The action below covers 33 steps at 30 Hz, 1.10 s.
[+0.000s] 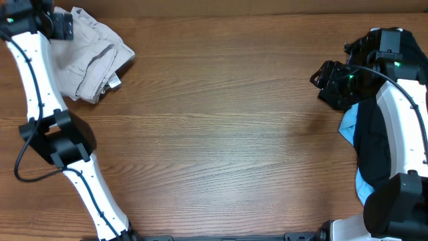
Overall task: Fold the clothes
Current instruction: 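Carry the shorts left and lower them onto the blue jeans, then press and adjust the shorts on the jeans stack with the left gripper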
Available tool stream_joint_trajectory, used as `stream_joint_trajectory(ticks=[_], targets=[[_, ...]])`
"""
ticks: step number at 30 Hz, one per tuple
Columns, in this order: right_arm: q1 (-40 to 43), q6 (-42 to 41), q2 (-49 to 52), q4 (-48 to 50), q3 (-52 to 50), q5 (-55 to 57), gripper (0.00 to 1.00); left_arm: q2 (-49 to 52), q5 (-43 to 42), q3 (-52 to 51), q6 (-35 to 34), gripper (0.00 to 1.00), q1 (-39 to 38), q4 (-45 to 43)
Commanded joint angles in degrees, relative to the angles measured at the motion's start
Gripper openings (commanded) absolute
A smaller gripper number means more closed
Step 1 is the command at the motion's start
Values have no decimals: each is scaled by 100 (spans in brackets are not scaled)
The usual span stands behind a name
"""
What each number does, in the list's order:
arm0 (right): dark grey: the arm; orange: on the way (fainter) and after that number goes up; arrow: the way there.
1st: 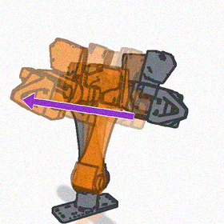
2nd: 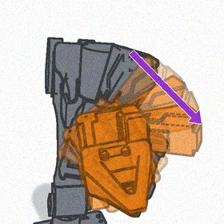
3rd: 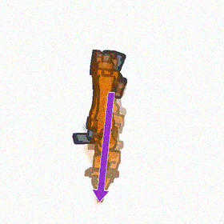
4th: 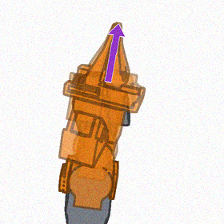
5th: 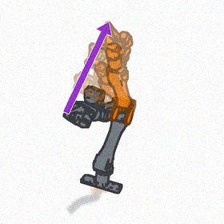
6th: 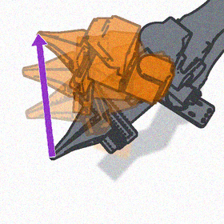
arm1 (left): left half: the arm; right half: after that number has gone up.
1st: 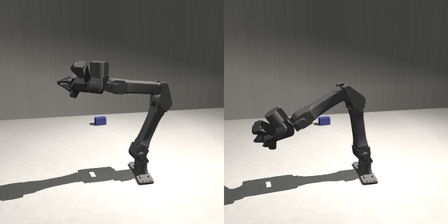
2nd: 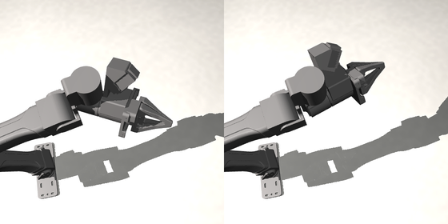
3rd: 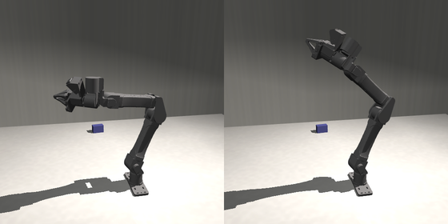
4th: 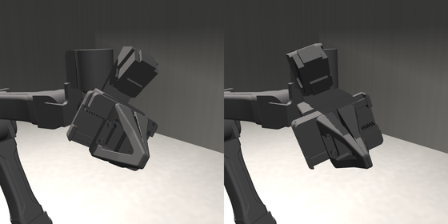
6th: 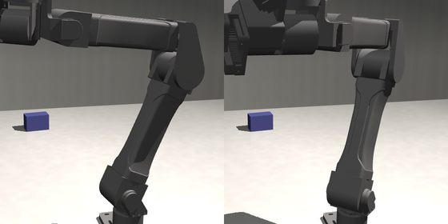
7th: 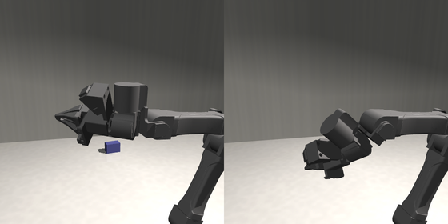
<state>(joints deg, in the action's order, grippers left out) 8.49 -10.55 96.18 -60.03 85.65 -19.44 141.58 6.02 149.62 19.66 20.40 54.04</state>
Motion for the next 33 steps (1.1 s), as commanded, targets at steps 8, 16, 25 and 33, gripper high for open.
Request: stream_joint_trajectory(ticks=[8, 16, 25, 33], targets=[[-17, -35, 4, 11, -7, 35, 70, 1403, 398, -114, -621, 100, 468, 188], [-17, -31, 4, 11, -7, 37, 70, 2031, 404, -114, -1178, 100, 529, 857], [-17, -9, 4, 20, -7, 39, 70, 2505, -1078, -131, -2566, 100, 713, 1937], [-17, -9, 4, 37, -7, 37, 70, 2632, -2240, -138, -3036, 100, 540, 2767]])
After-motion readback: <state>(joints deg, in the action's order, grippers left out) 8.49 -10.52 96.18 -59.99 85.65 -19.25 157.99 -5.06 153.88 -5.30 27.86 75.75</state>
